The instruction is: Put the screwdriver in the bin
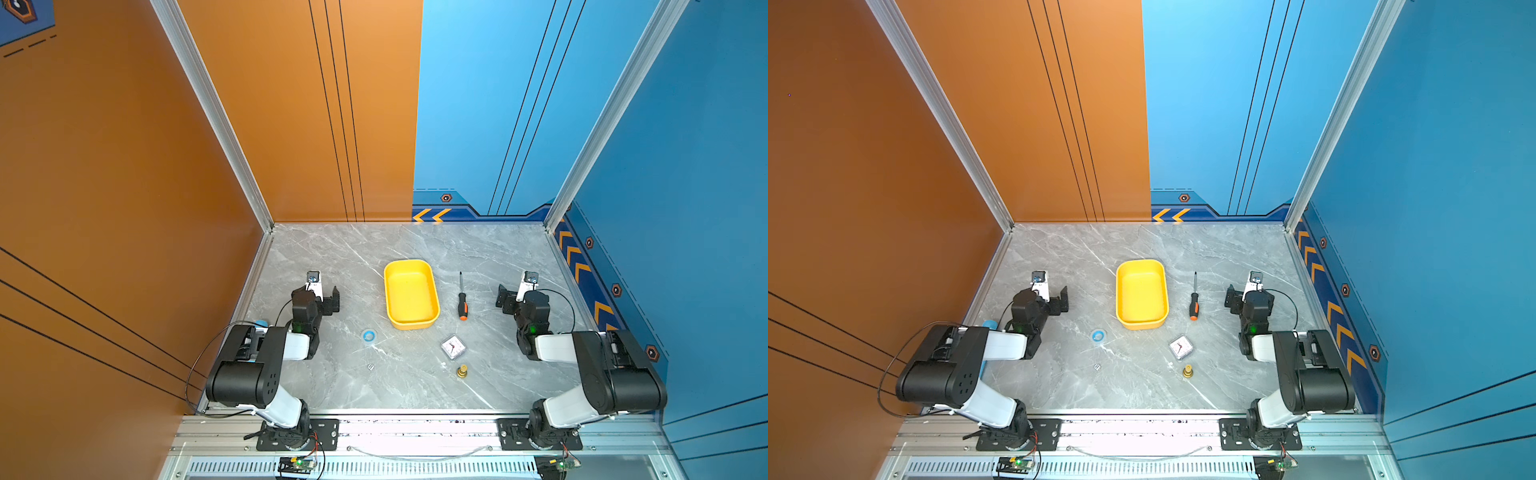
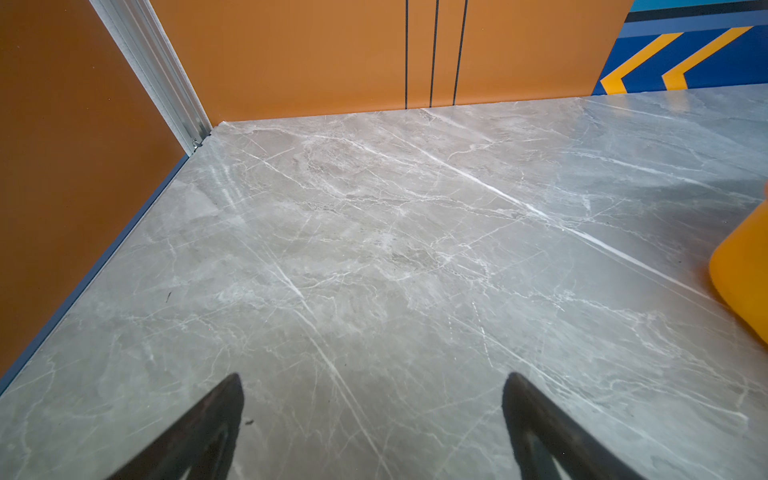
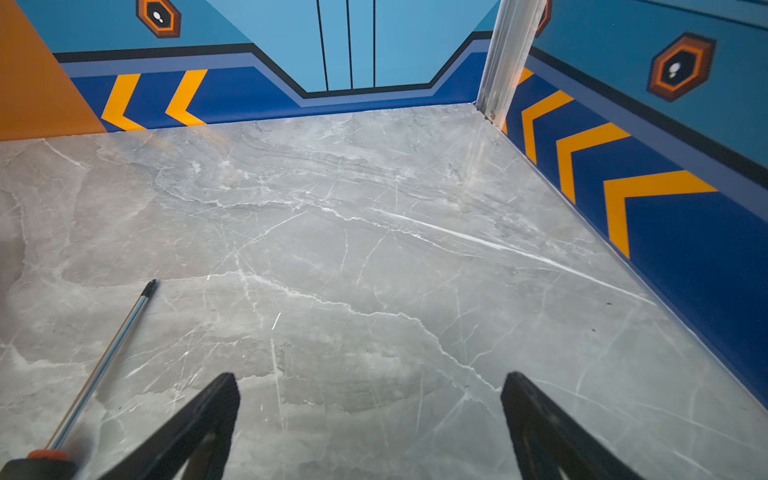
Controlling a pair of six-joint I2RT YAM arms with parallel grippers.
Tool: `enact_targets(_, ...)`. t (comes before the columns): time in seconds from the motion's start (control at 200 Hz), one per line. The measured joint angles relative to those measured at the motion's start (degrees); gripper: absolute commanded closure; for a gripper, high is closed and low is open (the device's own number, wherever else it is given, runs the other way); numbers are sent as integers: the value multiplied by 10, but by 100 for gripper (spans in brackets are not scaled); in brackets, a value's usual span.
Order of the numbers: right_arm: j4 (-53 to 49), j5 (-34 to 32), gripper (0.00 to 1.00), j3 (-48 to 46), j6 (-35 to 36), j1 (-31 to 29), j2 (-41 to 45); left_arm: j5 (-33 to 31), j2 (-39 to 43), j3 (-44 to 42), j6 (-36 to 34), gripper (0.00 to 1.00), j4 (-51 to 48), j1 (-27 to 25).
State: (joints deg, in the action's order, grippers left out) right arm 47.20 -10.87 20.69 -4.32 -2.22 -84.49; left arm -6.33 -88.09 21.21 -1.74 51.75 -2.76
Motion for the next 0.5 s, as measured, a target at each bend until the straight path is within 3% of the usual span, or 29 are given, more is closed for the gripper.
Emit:
enact_targets(0.1, -104, -10, 1, 40, -1, -9, 67, -2, 38, 19, -3, 2, -59, -1)
enact_targets(0.23, -282, 3, 2, 158, -18, -12, 121, 1, 101, 66, -5, 2, -152, -16)
enact_targets(0.501, -597, 115, 3, 351, -71, -51, 64, 80, 170, 191, 68, 2, -351, -47)
